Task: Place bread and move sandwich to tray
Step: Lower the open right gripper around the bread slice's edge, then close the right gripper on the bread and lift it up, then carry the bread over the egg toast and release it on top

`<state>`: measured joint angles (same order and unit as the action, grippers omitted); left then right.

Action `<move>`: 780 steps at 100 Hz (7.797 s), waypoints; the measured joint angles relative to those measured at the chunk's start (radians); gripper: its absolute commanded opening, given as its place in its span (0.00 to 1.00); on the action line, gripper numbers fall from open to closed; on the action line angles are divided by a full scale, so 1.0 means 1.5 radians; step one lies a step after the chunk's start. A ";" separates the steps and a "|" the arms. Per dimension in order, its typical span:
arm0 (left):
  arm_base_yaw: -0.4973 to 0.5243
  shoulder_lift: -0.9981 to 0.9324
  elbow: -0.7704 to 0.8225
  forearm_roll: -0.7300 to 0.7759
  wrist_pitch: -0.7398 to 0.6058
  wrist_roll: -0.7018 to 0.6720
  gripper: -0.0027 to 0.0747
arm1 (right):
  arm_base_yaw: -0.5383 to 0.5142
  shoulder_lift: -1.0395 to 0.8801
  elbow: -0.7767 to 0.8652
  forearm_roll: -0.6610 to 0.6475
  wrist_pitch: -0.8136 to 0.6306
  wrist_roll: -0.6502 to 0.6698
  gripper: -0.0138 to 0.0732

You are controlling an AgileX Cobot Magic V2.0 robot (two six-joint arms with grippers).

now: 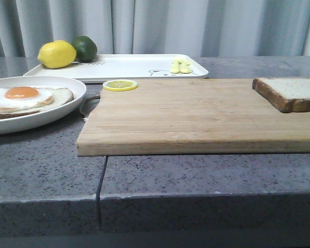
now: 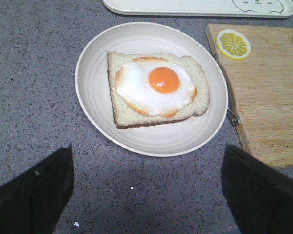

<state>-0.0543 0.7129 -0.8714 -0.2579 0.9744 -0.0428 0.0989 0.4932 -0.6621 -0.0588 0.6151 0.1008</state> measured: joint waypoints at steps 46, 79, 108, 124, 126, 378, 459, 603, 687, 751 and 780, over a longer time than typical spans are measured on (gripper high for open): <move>0.000 0.000 0.000 0.000 0.000 0.000 0.78 | 0.000 0.000 0.000 0.001 -0.004 0.000 0.75; 0.000 0.000 0.000 0.000 0.000 0.000 0.78 | -0.009 0.027 -0.001 0.152 -0.023 -0.103 0.75; 0.000 0.000 0.000 0.000 0.000 0.000 0.78 | -0.141 0.129 -0.001 0.417 -0.037 -0.347 0.75; 0.000 0.000 0.000 0.000 0.000 0.000 0.78 | -0.230 0.174 -0.001 0.561 -0.039 -0.463 0.75; 0.000 0.000 0.000 0.000 0.000 0.000 0.78 | -0.240 0.179 -0.001 0.571 -0.039 -0.475 0.75; 0.000 0.000 0.000 0.000 0.000 0.000 0.78 | -0.357 0.603 0.087 1.098 0.072 -0.884 0.74; 0.000 0.000 0.000 0.000 0.000 0.000 0.78 | -0.359 0.620 0.085 1.131 0.072 -0.888 0.09; 0.000 0.000 0.000 0.000 0.000 0.000 0.78 | 0.238 0.412 -0.074 1.249 -0.329 -0.689 0.09; 0.000 0.000 0.000 0.000 0.000 0.000 0.78 | 0.469 0.807 -0.375 1.257 -0.394 -0.580 0.09; 0.000 0.000 0.000 0.000 0.000 0.000 0.78 | 0.493 0.878 -0.391 1.259 -0.404 -0.530 0.09; 0.000 0.000 0.000 0.000 0.000 0.000 0.78 | 0.495 0.898 -0.391 1.260 -0.400 -0.528 0.17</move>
<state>-0.0543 0.7129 -0.8714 -0.2579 0.9750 -0.0428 0.8409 1.8398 -1.2491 1.8318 0.0145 -0.6915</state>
